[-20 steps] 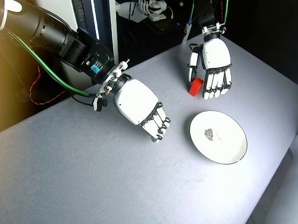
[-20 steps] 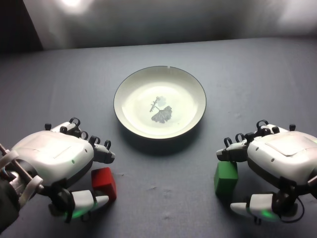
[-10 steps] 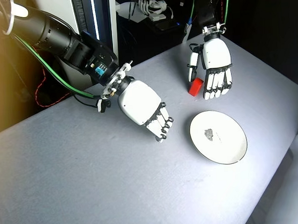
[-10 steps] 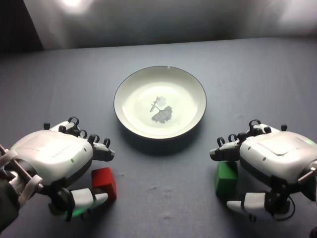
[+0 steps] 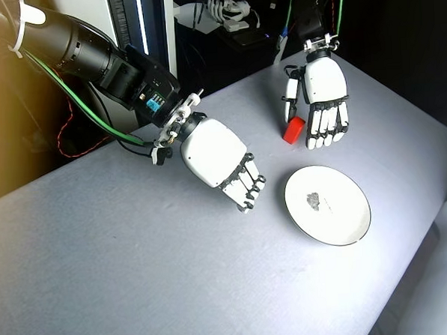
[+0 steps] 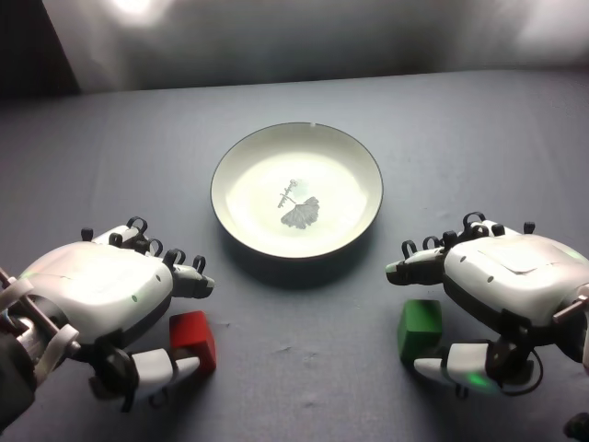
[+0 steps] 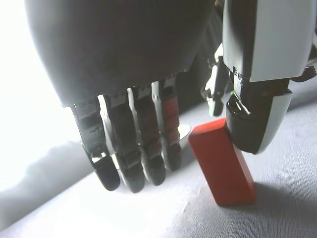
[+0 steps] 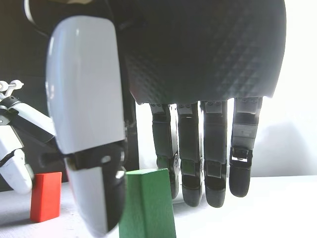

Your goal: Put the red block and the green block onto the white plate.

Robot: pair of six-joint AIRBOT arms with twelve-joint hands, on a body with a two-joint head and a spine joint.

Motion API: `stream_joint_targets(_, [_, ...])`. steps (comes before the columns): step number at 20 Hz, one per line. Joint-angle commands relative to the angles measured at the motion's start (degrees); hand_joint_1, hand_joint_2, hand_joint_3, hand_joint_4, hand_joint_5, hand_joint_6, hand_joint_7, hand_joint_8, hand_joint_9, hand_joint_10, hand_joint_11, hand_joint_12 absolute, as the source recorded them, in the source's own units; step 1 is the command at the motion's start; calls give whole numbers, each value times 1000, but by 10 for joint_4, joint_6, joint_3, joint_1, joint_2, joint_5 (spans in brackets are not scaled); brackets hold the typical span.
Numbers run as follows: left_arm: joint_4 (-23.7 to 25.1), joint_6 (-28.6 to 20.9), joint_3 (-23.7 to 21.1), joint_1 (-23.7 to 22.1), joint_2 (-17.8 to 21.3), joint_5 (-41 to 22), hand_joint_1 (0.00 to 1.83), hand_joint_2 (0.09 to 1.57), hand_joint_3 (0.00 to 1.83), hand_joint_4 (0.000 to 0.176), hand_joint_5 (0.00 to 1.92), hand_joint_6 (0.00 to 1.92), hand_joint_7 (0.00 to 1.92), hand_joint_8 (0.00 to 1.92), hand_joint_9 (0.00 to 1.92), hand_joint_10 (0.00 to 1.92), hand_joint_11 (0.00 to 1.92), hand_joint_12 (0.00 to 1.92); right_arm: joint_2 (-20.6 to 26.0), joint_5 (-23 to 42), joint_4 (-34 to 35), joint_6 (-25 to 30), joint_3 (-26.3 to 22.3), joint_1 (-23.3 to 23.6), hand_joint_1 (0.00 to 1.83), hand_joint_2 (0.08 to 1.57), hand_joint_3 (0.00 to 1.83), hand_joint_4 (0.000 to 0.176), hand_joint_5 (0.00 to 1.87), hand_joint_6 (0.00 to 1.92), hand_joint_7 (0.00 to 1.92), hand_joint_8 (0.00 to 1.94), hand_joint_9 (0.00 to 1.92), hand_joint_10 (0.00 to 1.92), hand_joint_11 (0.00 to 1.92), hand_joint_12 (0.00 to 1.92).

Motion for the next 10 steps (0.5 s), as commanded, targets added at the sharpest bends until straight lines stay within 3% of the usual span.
stream_joint_targets(1, [19,1,3,-3,3,-48,770,1240,0,0,515,11,553,13,474,17,0,929,3,36,-33,5,0,6,1056,1016,0,0,548,11,568,11,495,7,32,895])
stream_joint_targets(10, [19,2,1,-3,3,-49,756,1267,5,0,518,6,560,7,481,13,0,936,-8,51,-27,10,0,7,1038,1044,7,0,534,0,565,2,501,4,19,898])
